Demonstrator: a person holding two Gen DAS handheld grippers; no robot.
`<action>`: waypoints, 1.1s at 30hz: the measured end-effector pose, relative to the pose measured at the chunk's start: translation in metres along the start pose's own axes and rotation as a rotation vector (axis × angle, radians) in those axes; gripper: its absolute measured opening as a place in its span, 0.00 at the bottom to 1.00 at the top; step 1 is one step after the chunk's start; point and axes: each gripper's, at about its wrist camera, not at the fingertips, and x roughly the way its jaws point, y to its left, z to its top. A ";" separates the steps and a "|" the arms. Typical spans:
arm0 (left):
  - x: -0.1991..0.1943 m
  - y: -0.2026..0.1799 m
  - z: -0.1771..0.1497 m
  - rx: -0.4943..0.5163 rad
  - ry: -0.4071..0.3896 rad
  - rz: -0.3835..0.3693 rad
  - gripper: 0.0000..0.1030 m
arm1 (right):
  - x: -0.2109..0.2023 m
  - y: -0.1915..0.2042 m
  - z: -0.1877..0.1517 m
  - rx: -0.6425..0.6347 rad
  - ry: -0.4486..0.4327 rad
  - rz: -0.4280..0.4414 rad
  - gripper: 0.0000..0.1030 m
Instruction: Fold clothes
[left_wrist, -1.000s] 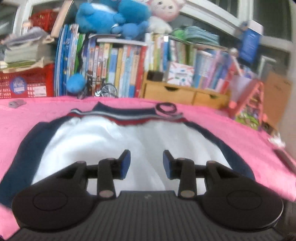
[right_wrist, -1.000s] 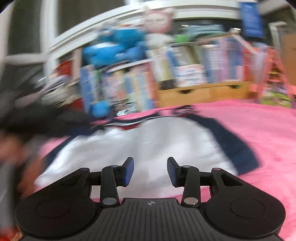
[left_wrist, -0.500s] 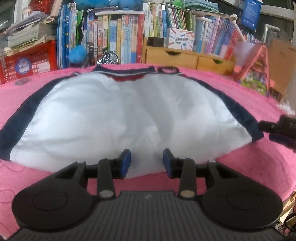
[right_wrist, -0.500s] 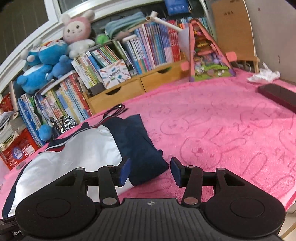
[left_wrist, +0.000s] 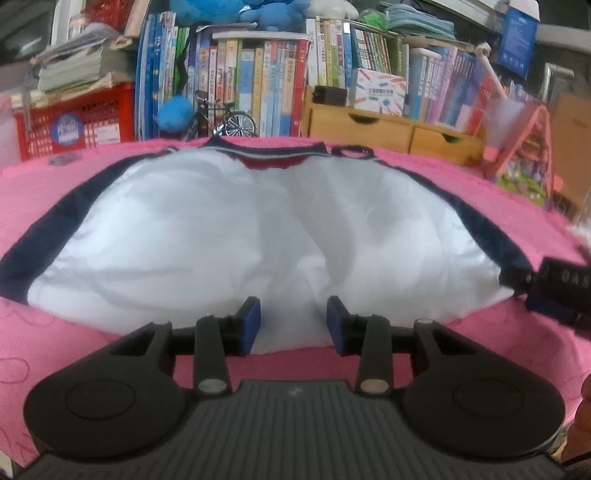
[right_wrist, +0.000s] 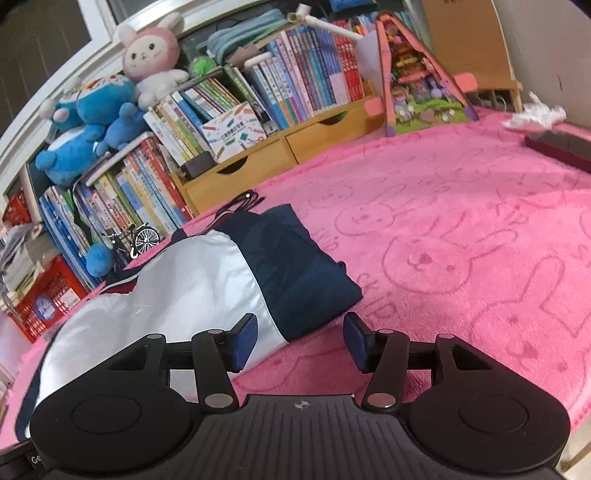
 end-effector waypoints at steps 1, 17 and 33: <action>0.001 -0.001 0.000 0.007 -0.002 0.003 0.38 | 0.002 0.001 0.000 -0.006 -0.002 -0.002 0.52; 0.001 -0.002 -0.002 0.032 -0.010 -0.001 0.38 | 0.062 -0.013 0.039 0.286 0.141 0.243 0.51; -0.006 0.030 -0.011 -0.072 -0.085 -0.144 0.37 | 0.057 0.269 0.064 -0.427 0.231 0.304 0.14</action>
